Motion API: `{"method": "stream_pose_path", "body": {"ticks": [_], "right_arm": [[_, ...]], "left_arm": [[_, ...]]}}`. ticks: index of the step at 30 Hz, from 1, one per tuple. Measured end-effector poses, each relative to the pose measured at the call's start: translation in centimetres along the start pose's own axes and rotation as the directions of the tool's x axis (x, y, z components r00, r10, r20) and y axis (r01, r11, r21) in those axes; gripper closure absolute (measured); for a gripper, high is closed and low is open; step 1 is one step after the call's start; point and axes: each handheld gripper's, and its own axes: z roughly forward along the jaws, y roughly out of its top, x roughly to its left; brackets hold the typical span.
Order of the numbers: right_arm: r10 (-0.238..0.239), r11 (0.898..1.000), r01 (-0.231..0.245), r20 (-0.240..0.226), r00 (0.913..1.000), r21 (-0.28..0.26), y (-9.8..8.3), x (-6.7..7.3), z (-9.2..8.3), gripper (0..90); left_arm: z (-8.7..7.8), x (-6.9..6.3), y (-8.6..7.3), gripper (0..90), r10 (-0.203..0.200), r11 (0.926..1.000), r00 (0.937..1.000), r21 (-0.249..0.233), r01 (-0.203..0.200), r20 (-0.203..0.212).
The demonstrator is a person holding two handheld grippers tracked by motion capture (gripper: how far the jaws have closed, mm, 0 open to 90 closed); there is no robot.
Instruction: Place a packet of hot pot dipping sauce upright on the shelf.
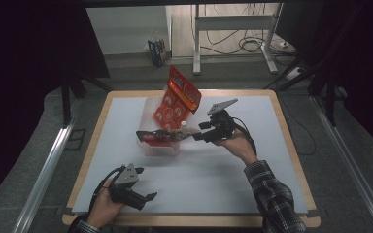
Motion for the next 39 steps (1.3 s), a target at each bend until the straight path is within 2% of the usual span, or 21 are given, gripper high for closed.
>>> {"method": "stream_pose_path", "body": {"ticks": [2, 3, 5, 9, 10, 13, 15, 20, 24, 26, 32, 39], "right_arm": [[0.002, 1.0, -0.002, -0.012, 0.9999, 0.003, -0.3, -0.2, 0.5, 45.3], [0.012, 1.0, -0.011, -0.024, 0.9997, 0.011, -0.5, -0.3, 0.9, 55.7], [0.016, 1.0, -0.015, -0.033, 0.9993, 0.015, -0.5, -0.2, 1.1, 69.8], [-0.007, 1.0, 0.006, -0.059, 0.9983, -0.024, 0.6, 0.5, 0.8, 84.7], [-0.019, 0.999, 0.017, -0.062, 0.9979, -0.039, 1.1, 0.7, 0.6, 85.6], [-0.057, 0.998, 0.056, -0.059, 0.9966, -0.027, 2.8, 1.7, 0.9, 86.6], [-0.083, 0.996, 0.081, -0.064, 0.9945, -0.029, 4.1, 2.5, 1.7, 86.6], [-0.108, 0.994, 0.105, -0.084, 0.9905, -0.039, 6.3, 3.9, 3.9, 85.3], [-0.128, 0.992, 0.126, -0.068, 0.9895, -0.027, 7.4, 4.6, 5.1, 77.1], [-0.13, 0.991, 0.129, -0.056, 0.9899, -0.036, 7.5, 4.6, 5.0, 69.1], [-0.099, 0.993, 0.098, -0.015, 0.995, -0.065, 6.8, 3.7, 3.5, 54.4], [-0.083, 0.994, 0.084, 0.019, 0.9964, -0.076, 6.3, 3.5, 2.7, 41.8]], "left_arm": [[0.0, 0.0, 0.0, 1.9, 0.0, 1.0, 1.0, 0.0, 0.0, -0.001], [0.0, 0.0, 0.0, 1.9, 0.0, 1.0, 1.0, 0.0, 0.0, -0.001], [0.0, 0.0, 0.0, 2.0, 0.001, 1.0, 1.0, 0.001, -0.001, -0.001], [0.0, 0.0, 0.0, 2.0, -0.001, 1.0, 1.0, 0.001, 0.001, -0.001], [0.0, 0.0, 0.0, 2.0, 0.0, 1.0, 1.0, -0.001, 0.0, 0.0], [0.0, 0.0, 0.0, 2.0, 0.004, 1.0, 1.0, 0.001, -0.004, 0.0], [0.0, 0.0, 0.0, 2.0, 0.004, 1.0, 1.0, 0.003, -0.004, -0.001], [0.0, 0.0, 0.0, 2.0, 0.005, 1.0, 1.0, 0.002, -0.005, -0.003], [-0.1, 0.0, 0.0, 2.0, 0.004, 1.0, 1.0, -0.002, -0.004, -0.003], [-0.1, 0.0, 0.0, 2.0, 0.003, 1.0, 1.0, -0.005, -0.003, -0.004], [-0.1, -0.1, 0.0, 2.1, 0.004, 1.0, 0.9999, -0.006, -0.004, -0.01], [-0.2, 0.0, 0.1, 2.1, 0.002, 0.9999, 0.9998, -0.012, -0.002, -0.019]]}}
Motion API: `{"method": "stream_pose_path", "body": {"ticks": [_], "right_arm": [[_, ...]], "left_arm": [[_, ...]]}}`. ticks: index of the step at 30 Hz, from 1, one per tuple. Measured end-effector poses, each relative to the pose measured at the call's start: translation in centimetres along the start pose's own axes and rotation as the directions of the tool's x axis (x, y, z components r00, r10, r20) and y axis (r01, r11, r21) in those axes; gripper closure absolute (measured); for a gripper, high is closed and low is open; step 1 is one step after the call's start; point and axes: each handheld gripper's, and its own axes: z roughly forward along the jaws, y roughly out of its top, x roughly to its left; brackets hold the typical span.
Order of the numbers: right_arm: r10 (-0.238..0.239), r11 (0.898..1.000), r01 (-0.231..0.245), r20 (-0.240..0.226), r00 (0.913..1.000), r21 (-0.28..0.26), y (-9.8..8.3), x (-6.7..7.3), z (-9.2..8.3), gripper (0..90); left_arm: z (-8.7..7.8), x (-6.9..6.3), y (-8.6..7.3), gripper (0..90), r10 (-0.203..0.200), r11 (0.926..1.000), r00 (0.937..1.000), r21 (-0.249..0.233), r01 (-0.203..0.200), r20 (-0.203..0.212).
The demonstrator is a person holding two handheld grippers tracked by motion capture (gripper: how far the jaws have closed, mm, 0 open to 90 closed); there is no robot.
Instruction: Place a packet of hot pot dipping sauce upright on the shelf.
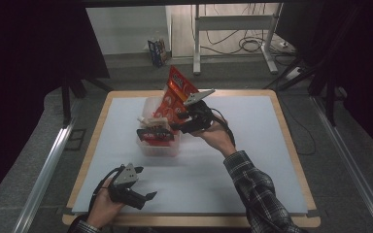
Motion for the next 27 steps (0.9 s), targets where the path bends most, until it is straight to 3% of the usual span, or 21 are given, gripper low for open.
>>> {"method": "stream_pose_path", "body": {"ticks": [11, 27], "right_arm": [[0.004, 1.0, -0.004, 0.033, 0.9995, -0.002, -0.5, 0.4, -1.2, 28.9], [0.006, 1.0, -0.007, 0.049, 0.9988, 0.015, -1.7, 0.9, -2.2, 20.9]], "left_arm": [[-0.2, 0.0, 0.0, 2.1, -0.005, 0.9999, 1.0, -0.016, 0.005, -0.006], [-0.1, 0.0, 0.0, 2.1, -0.004, 0.9999, 1.0, -0.012, 0.004, -0.005]]}}
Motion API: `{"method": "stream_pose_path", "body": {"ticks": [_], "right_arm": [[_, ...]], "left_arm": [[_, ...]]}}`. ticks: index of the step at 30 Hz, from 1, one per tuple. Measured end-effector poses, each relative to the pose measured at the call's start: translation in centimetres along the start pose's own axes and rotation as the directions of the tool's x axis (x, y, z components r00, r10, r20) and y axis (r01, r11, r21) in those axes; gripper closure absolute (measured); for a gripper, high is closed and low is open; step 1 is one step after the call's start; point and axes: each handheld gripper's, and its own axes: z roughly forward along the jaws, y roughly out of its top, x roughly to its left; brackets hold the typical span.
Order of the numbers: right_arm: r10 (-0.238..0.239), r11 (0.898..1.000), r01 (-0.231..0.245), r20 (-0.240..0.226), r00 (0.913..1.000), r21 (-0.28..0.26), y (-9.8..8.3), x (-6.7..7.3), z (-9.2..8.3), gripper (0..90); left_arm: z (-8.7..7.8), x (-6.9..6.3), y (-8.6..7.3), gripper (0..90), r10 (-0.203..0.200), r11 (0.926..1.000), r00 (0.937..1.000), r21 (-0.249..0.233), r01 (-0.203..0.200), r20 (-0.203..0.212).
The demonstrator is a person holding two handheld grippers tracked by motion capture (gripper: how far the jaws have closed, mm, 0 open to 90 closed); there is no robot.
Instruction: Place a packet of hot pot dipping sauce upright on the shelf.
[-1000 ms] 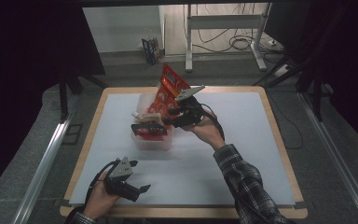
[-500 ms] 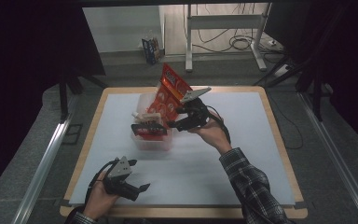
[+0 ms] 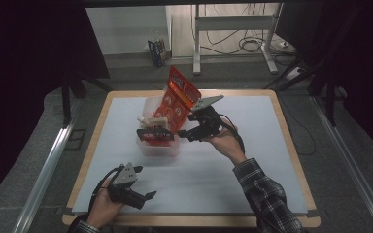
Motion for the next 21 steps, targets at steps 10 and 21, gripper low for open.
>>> {"method": "stream_pose_path", "body": {"ticks": [10, 21], "right_arm": [[0.013, 1.0, -0.013, -0.017, 0.9998, 0.002, -0.6, 0.7, -0.5, 14.8], [0.019, 1.0, -0.019, 0.018, 0.9997, 0.015, -1.9, 1.5, -1.0, 8.6]], "left_arm": [[0.0, 0.0, 0.0, 2.1, -0.003, 1.0, 1.0, -0.005, 0.003, 0.0], [0.0, -0.1, 0.0, 2.1, 0.001, 1.0, 1.0, -0.007, -0.001, -0.003]]}}
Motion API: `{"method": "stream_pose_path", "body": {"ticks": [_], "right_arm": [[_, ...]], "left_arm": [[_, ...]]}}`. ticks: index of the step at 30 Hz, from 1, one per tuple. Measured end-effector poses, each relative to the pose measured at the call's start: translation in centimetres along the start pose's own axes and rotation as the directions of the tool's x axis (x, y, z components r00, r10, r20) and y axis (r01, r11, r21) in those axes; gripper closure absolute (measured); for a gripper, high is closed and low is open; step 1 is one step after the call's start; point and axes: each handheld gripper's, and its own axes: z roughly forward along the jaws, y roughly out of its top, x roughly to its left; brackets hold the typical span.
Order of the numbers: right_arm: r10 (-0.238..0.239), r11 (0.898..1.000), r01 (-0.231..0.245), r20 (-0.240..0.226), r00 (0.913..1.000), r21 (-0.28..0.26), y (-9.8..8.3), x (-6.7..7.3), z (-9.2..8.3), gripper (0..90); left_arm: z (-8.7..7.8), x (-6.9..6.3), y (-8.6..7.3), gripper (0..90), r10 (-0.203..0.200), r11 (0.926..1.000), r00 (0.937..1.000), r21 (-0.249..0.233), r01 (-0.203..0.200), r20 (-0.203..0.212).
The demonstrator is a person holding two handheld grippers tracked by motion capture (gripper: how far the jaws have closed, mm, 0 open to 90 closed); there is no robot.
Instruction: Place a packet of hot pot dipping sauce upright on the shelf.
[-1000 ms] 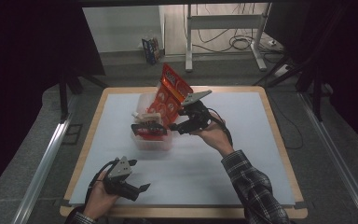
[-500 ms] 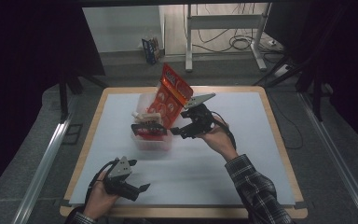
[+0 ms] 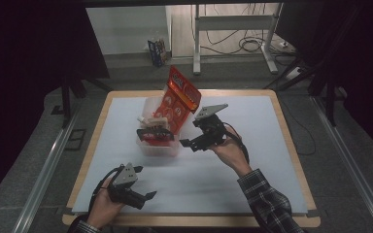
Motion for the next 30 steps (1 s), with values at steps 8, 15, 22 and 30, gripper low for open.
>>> {"method": "stream_pose_path", "body": {"ticks": [8, 15, 22, 30], "right_arm": [[-0.019, 1.0, 0.019, 0.004, 0.9998, 0.005, -1.0, 0.4, -0.2, 3.2], [-0.029, 1.0, 0.029, 0.021, 0.9994, 0.012, -1.9, 0.7, -0.4, 0.0], [-0.016, 1.0, 0.017, 0.037, 0.9992, -0.009, -2.6, 1.0, -1.1, 0.0], [0.014, 1.0, -0.013, 0.029, 0.9995, -0.019, -3.5, 1.5, -1.8, 0.0]], "left_arm": [[0.0, 0.0, 0.0, 1.9, 0.001, 1.0, 1.0, -0.004, -0.001, -0.001], [-0.1, 0.0, 0.0, 1.0, 0.006, 0.9999, 1.0, -0.01, -0.006, 0.001], [-0.1, 0.0, 0.0, 0.0, 0.008, 0.9999, 1.0, -0.011, -0.008, -0.001], [-0.1, 0.0, 0.0, 0.0, 0.013, 0.9998, 0.9999, -0.013, -0.013, -0.006]]}}
